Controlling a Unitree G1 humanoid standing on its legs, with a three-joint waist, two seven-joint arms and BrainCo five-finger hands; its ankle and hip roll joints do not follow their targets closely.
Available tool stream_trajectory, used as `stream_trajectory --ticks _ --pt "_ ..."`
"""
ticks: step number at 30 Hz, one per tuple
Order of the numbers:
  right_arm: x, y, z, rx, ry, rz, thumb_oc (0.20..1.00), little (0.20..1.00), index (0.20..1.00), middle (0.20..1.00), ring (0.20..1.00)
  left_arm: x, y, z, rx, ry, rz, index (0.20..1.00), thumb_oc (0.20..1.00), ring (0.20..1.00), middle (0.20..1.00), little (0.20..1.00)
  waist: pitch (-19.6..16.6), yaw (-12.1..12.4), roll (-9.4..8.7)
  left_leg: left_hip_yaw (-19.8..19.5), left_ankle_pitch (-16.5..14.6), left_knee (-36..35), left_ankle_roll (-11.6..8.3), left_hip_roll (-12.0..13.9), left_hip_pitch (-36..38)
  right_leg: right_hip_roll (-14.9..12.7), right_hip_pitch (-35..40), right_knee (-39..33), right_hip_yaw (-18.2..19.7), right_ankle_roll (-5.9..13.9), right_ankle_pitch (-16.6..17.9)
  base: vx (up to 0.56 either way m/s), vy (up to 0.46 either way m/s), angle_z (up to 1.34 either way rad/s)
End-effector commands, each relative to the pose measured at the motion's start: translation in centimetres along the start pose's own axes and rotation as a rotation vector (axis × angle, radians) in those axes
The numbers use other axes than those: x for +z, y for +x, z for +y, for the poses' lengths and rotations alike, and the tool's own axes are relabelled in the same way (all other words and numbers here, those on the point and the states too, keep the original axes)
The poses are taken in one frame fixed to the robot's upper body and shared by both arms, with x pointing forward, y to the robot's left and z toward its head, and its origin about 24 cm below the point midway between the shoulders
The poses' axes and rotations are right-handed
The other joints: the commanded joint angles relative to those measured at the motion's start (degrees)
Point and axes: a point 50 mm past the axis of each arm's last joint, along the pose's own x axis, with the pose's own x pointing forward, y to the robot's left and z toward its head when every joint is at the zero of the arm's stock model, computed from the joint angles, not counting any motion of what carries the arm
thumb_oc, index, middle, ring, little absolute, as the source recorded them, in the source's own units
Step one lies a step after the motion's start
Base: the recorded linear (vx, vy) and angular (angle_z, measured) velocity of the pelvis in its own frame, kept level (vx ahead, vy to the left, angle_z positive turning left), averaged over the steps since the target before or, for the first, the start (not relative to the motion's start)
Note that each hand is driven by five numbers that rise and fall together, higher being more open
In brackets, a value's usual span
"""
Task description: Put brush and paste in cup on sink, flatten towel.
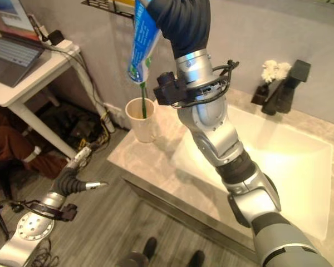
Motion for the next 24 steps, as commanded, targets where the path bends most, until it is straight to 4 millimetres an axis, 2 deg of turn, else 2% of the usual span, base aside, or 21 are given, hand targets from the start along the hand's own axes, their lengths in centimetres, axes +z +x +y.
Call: stream_trajectory --ticks 1,7,11,24 --pt "2.8 2.5 1.8 0.085 0.012 -0.18 0.2 0.2 0.2 0.2 0.2 1.3 -0.1 1.7 -0.02 0.038 -0.06 1.0 1.0 1.0 1.0 1.0 -2.16 0.75 -3.7 0.22 0.94 0.28 2.37 -3.97 -2.42 -5.58 4.28 0.13 2.01 4.58 0.66 0.0 0.006 0.04" --pt "2.8 2.2 1.6 0.079 -0.008 -0.18 0.2 0.2 0.2 0.2 0.2 -0.4 -0.6 1.0 -0.019 -0.031 0.02 1.0 1.0 1.0 1.0 1.0 -1.63 1.78 -3.94 -0.92 1.19 0.28 2.4 -4.23 -3.36 -5.81 3.99 0.13 1.09 4.73 0.49 0.0 0.005 0.11" --pt "2.5 1.7 1.1 0.06 -0.024 -0.164 0.2 0.2 0.2 0.2 0.2 -0.7 -0.6 0.6 -0.04 -0.043 0.03 1.0 1.0 1.0 1.0 1.0 -1.22 2.25 -3.88 -1.48 1.39 0.28 2.46 -4.39 -3.94 -5.9 3.69 0.13 0.65 4.83 0.54 0.0 -0.003 0.1" --pt "0.8 0.5 2.1 0.066 0.039 -0.082 0.2 0.2 0.2 0.2 0.2 -1.7 -1.2 -0.5 -0.069 -0.108 0.095 1.0 1.0 1.0 1.0 1.0 -0.43 1.99 -3.29 -0.62 1.07 0.28 2.96 -4.43 -3.64 -6.08 3.33 0.13 1.78 4.84 0.74 0.0 0.001 0.0"
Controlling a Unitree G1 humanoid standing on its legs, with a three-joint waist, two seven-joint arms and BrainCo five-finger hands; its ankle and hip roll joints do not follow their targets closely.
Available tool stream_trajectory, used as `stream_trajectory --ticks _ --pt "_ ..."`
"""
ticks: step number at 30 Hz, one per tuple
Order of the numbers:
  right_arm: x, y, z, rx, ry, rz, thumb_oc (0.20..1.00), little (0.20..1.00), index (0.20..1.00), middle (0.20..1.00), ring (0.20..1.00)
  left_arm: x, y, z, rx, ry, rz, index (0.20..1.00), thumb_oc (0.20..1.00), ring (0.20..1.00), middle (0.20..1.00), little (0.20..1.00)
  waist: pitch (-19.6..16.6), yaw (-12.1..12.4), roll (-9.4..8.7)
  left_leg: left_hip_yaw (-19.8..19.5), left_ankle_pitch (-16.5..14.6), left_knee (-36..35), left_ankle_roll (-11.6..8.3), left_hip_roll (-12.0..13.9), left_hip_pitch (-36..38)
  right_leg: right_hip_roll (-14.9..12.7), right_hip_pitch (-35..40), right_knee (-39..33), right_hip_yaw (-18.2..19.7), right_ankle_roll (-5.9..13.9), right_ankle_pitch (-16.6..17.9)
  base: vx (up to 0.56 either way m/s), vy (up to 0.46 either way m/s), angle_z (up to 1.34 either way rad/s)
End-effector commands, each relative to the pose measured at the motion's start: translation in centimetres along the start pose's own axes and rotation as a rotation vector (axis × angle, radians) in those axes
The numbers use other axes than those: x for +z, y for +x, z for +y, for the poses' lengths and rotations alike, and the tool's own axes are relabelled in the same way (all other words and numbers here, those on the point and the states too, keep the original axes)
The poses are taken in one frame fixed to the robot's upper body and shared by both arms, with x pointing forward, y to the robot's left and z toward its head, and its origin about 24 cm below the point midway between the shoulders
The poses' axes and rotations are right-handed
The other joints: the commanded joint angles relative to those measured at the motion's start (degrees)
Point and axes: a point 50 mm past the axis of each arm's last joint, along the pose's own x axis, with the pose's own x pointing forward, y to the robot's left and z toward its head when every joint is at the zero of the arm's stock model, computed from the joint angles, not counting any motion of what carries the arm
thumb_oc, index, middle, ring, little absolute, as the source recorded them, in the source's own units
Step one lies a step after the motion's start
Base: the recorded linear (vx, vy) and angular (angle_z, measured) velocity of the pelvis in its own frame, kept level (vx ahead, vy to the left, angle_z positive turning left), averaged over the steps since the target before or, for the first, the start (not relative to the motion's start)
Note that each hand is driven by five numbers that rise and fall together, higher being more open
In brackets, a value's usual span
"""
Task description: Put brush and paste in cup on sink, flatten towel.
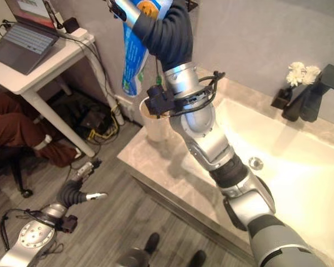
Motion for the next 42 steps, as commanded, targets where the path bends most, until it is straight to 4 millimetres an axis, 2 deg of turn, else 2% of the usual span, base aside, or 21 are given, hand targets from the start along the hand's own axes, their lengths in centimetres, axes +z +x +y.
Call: stream_trajectory --ticks 1,26,42 --pt "2.2 1.4 1.1 0.052 0.04 -0.133 0.2 0.2 0.2 0.2 0.2 0.8 -0.2 0.7 -0.004 0.01 -0.039 1.0 1.0 1.0 1.0 1.0 -0.57 0.76 -2.77 1.32 0.99 -0.33 2.97 -3.0 -1.63 -4.71 4.0 0.13 3.22 4.11 1.16 0.0 0.0 0.0" --pt "0.4 -0.1 0.4 0.04 0.004 -0.028 0.2 0.2 0.2 0.2 0.2 0.2 -1.2 0.2 -0.016 -0.038 0.005 1.0 1.0 1.0 1.0 1.0 0.85 1.23 -4.46 0.72 0.94 -0.33 3.28 -2.94 -2.34 -4.28 3.49 0.13 3.13 4.17 1.23 0.0 -0.001 -0.01" --pt "0.0 -0.2 -0.2 0.046 -0.057 -0.001 0.2 0.2 0.2 0.2 0.2 -0.5 -1.7 -0.2 0.002 -0.081 0.034 1.0 1.0 1.0 1.0 1.0 1.62 0.86 -4.67 1.33 0.94 -0.33 3.28 -2.63 -2.6 -4.07 2.55 0.13 4.0 4.11 1.57 0.0 0.0 0.0"
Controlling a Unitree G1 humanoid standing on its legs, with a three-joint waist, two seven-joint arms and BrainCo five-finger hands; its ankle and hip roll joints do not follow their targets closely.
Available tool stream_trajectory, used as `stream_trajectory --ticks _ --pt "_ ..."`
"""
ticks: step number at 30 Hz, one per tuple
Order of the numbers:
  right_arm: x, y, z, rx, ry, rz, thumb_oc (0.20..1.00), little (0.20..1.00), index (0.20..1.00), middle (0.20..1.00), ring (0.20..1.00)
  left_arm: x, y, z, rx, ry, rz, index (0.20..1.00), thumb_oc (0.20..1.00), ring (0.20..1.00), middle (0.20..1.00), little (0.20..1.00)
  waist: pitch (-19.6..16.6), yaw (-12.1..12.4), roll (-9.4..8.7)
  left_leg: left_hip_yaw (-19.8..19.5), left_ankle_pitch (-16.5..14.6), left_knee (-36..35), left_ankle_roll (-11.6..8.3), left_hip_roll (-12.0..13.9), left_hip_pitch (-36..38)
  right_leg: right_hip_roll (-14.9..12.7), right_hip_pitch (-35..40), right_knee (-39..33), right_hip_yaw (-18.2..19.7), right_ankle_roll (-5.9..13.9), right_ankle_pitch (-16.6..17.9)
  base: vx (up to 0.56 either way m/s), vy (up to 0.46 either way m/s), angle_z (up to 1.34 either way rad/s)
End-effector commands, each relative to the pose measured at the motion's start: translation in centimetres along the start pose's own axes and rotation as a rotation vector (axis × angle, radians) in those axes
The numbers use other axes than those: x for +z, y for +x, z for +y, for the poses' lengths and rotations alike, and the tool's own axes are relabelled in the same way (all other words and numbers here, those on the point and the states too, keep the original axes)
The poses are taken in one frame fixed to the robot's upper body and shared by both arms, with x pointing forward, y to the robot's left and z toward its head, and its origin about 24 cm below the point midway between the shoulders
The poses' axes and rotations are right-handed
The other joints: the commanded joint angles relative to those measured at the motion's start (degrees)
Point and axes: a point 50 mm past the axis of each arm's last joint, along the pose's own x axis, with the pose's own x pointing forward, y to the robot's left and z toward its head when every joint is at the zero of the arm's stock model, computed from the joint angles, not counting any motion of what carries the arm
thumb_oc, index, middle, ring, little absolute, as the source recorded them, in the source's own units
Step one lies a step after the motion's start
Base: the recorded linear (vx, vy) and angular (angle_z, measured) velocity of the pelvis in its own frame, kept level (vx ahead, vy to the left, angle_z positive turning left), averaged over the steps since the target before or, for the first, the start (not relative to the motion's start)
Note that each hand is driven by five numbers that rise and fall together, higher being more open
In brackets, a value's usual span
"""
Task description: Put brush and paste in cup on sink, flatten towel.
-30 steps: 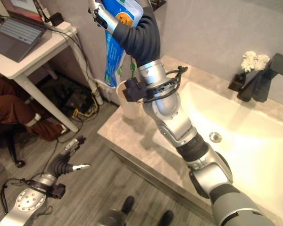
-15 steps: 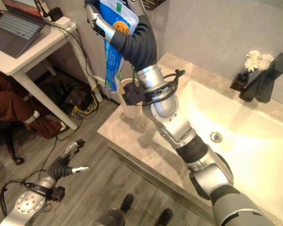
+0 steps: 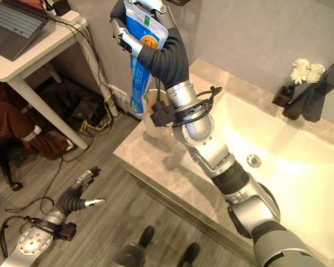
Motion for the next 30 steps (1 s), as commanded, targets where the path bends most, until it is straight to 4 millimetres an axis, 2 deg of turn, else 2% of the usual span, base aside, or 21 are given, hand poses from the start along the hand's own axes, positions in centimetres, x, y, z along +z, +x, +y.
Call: stream_trajectory --ticks 1,15,30 --pt "2.5 1.6 0.2 0.034 -0.025 -0.137 0.2 0.2 0.2 0.2 0.2 0.9 -0.4 0.3 0.003 -0.003 -0.05 1.0 1.0 1.0 1.0 1.0 -0.53 0.77 -1.75 0.5 0.94 -0.62 3.3 -2.68 -1.48 -4.12 3.82 0.13 3.59 4.04 1.43 0.0 0.0 0.0" --pt "4.5 2.9 -0.2 -0.014 -0.022 -0.242 0.2 0.2 0.2 0.2 0.2 0.6 -0.2 0.0 -0.006 -0.01 -0.044 1.0 1.0 1.0 1.0 1.0 -1.05 0.41 -1.4 0.89 0.77 -0.62 3.28 -2.66 -1.34 -3.99 3.64 0.13 4.2 4.04 1.44 0.0 0.001 -0.01" --pt "5.8 3.4 -0.3 -0.017 -0.024 -0.306 0.2 0.2 0.2 0.2 0.2 0.5 -0.1 -0.2 -0.014 -0.011 -0.039 1.0 1.0 1.0 1.0 1.0 -0.97 0.27 -1.53 0.97 0.65 -0.62 3.38 -2.67 -1.57 -3.9 3.42 0.13 4.34 4.06 1.43 0.0 0.0 0.0"
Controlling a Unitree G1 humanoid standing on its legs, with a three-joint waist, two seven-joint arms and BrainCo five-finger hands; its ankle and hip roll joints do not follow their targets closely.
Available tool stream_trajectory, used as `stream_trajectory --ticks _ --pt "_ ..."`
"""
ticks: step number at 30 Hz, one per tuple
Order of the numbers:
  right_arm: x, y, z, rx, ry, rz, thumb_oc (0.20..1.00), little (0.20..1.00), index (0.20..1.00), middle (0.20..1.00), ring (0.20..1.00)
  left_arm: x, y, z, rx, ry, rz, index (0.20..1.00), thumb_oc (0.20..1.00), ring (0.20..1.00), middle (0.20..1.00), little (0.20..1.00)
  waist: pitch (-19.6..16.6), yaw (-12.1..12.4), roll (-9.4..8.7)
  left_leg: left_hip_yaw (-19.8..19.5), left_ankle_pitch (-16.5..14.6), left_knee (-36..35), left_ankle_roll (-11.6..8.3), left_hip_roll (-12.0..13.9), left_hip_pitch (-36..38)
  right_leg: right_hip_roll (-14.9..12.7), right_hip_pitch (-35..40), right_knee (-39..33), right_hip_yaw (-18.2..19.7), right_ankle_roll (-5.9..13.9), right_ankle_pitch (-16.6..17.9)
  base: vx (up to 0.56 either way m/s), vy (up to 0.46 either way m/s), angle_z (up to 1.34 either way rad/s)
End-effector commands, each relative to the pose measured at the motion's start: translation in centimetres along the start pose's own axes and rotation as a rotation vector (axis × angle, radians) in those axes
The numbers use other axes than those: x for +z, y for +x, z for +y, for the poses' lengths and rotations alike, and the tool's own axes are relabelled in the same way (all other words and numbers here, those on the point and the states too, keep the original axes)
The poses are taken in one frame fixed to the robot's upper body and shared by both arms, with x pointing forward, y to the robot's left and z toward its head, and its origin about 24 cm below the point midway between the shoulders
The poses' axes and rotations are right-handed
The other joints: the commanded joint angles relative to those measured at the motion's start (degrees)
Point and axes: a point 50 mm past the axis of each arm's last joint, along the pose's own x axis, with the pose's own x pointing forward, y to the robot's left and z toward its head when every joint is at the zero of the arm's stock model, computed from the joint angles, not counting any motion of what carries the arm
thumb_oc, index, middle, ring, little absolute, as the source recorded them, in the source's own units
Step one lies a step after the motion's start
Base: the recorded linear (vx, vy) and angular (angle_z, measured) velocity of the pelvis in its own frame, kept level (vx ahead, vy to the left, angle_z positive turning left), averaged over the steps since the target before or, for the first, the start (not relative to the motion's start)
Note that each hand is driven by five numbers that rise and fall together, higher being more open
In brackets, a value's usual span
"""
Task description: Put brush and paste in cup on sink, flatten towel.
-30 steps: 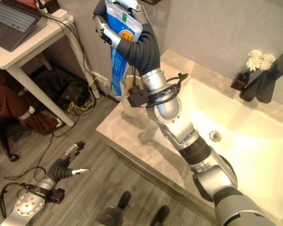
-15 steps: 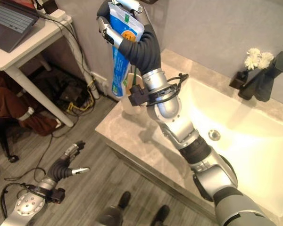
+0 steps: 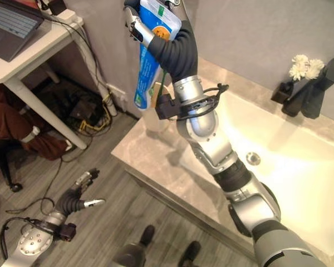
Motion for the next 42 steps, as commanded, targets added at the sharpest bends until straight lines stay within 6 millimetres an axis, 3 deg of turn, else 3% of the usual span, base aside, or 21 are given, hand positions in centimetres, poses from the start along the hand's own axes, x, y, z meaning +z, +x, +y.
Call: stream_trajectory --ticks 1,32,33,35,42 --pt "5.1 3.0 1.2 0.063 0.005 -0.279 0.2 0.2 0.2 0.2 0.2 1.1 -0.1 -0.3 -0.022 -0.008 -0.066 1.0 1.0 1.0 1.0 1.0 -1.14 0.24 -1.8 0.4 0.65 -0.72 3.38 -2.68 -1.12 -3.92 4.16 0.13 3.55 4.2 1.19 0.0 0.0 0.0" --pt "5.4 3.2 1.2 0.065 0.003 -0.287 0.2 0.2 0.2 0.2 0.2 1.2 -0.1 -0.2 -0.019 -0.011 -0.069 1.0 1.0 1.0 1.0 1.0 -1.18 0.26 -1.84 0.42 0.66 -0.72 3.36 -2.69 -1.15 -3.91 4.15 0.13 3.61 4.2 1.18 0.0 0.0 0.0" --pt "6.4 3.5 1.6 0.085 0.014 -0.334 0.2 0.2 0.2 0.2 0.2 1.5 -0.1 -0.3 -0.025 -0.023 -0.078 1.0 1.0 1.0 1.0 1.0 -1.19 0.13 -2.07 0.38 0.52 -0.72 3.4 -2.61 -1.1 -3.83 4.17 0.13 3.74 4.14 1.23 0.04 -0.019 0.0" --pt "6.6 4.2 0.5 0.053 -0.129 -0.345 0.2 0.2 0.2 0.2 0.2 1.8 -0.2 -0.3 -0.065 -0.039 -0.089 1.0 1.0 1.0 1.0 1.0 -0.14 1.21 -1.61 -0.47 0.7 -0.72 3.49 -3.03 -2.41 -3.78 3.2 0.13 3.58 4.41 1.35 0.13 -0.015 0.0" --pt "6.7 4.5 0.3 0.07 -0.183 -0.344 0.2 0.2 0.2 0.2 0.2 1.7 -0.2 -0.4 -0.069 -0.046 -0.089 1.0 1.0 1.0 1.0 1.0 -0.15 1.47 -1.46 -0.82 0.85 -0.72 3.33 -3.08 -2.88 -3.8 2.97 0.13 3.33 4.42 1.0 0.02 -0.001 0.02"
